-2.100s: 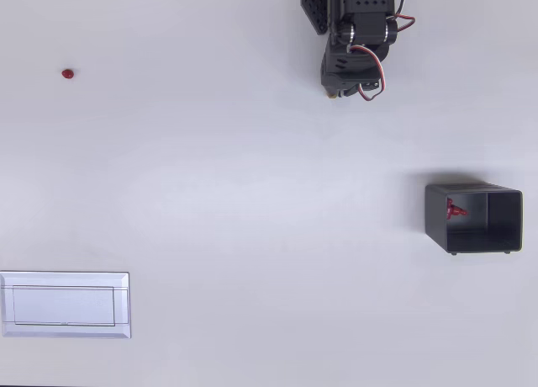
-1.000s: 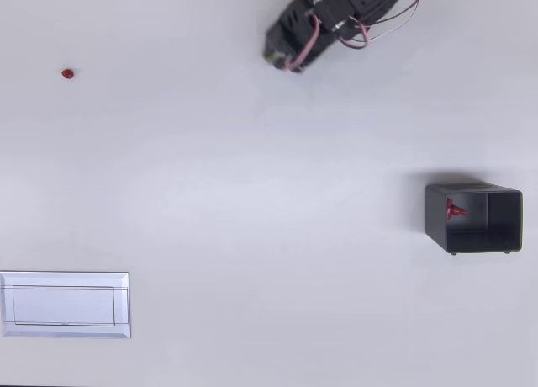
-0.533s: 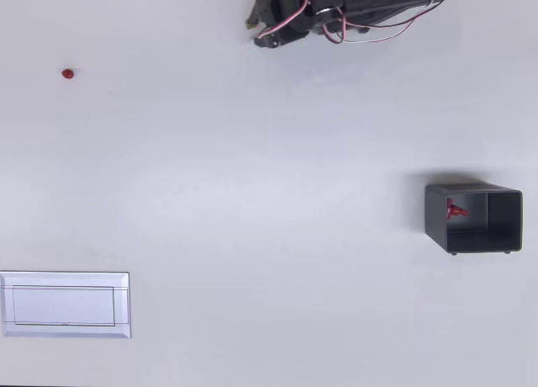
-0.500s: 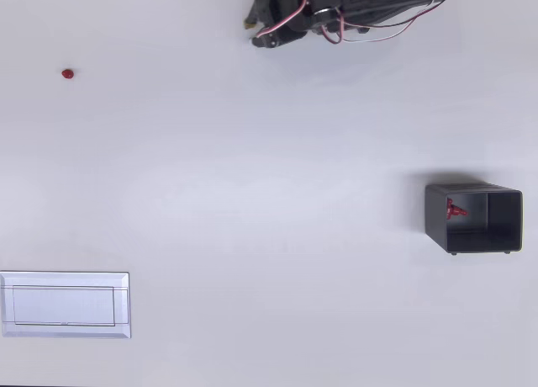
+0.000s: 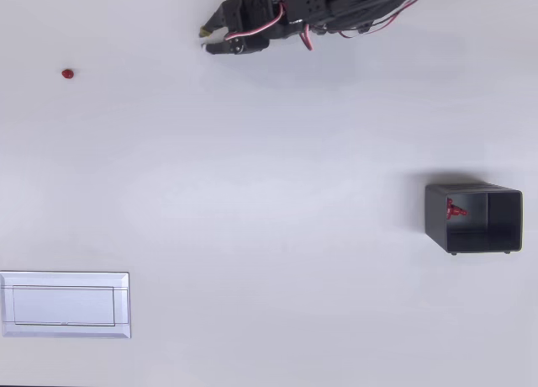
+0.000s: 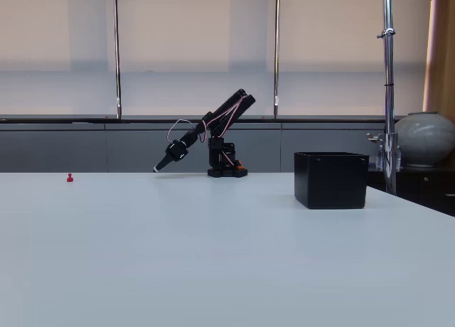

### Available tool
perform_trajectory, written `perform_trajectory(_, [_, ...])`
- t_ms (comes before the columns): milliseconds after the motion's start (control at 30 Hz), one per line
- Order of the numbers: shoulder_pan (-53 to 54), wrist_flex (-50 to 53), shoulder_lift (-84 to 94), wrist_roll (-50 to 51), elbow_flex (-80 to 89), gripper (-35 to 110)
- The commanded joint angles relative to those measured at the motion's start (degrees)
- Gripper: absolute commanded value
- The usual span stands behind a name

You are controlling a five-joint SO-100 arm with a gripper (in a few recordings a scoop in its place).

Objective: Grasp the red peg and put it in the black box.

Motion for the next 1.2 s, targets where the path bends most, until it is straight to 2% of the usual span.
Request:
perform_trajectory(0, [2.2,-10.0,14.3,-1.3,8.0,6])
perform_trajectory(167, [3.2,-11.5,27.5,0.5,18.9,4])
perform_trajectory(300, [3.6,-12.2,35.1,3.9,25.7,9])
perform_trajectory(467, [4.0,-14.7,45.4,2.1,36.6,11])
perform_trajectory(533, [4.4,-18.7,49.0,1.8,38.5,14])
perform_trajectory(800, [4.7,-21.3,57.0,3.6,46.8,26])
perform_trajectory(1167, [3.9,-22.3,69.3,2.1,63.3,28])
